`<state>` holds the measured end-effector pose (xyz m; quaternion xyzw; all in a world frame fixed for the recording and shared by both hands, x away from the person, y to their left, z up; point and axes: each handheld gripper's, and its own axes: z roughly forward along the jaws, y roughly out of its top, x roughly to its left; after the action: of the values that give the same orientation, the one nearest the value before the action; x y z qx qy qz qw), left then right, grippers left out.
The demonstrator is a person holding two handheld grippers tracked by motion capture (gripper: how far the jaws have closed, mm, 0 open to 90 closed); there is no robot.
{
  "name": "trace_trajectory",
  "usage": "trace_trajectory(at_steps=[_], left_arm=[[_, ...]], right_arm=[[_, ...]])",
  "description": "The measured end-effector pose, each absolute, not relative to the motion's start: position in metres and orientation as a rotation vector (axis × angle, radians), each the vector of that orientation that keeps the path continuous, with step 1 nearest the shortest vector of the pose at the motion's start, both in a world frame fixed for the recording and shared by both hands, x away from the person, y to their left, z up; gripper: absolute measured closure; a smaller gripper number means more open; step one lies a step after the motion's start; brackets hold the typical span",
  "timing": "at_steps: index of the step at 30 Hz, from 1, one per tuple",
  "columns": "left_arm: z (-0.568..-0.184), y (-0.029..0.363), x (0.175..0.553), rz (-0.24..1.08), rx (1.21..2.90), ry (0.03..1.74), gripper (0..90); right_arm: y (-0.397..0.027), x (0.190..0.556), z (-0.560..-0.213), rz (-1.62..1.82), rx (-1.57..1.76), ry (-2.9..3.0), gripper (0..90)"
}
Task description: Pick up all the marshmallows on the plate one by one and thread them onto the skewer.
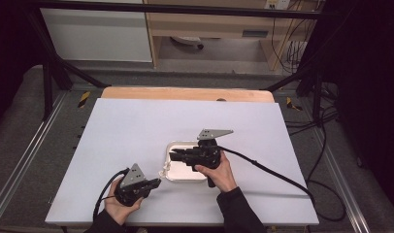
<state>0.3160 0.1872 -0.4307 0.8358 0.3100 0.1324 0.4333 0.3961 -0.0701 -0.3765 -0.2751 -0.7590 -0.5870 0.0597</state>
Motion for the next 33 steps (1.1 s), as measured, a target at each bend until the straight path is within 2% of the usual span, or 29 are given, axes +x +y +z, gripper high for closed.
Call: trace_trajectory(at_steps=[17,23,27,33], left_arm=[[-0.431,0.186,0.315,0.323,2.075,0.768,88.8],[-0.429,0.182,0.316,0.342,2.072,0.759,88.8],[-0.428,0.184,0.316,0.341,2.057,0.758,88.8],[-0.430,0.185,0.317,0.330,2.053,0.775,88.8]], right_arm=[[-0.065,0.393,-0.385,-1.776,-0.816,-2.290,77.8],[-0.054,0.391,-0.405,-1.682,-0.788,-2.313,76.6],[-0.054,0.393,-0.404,-1.687,-0.794,-2.312,75.6],[-0.059,0.391,-0.395,-1.722,-0.811,-2.338,63.0]])
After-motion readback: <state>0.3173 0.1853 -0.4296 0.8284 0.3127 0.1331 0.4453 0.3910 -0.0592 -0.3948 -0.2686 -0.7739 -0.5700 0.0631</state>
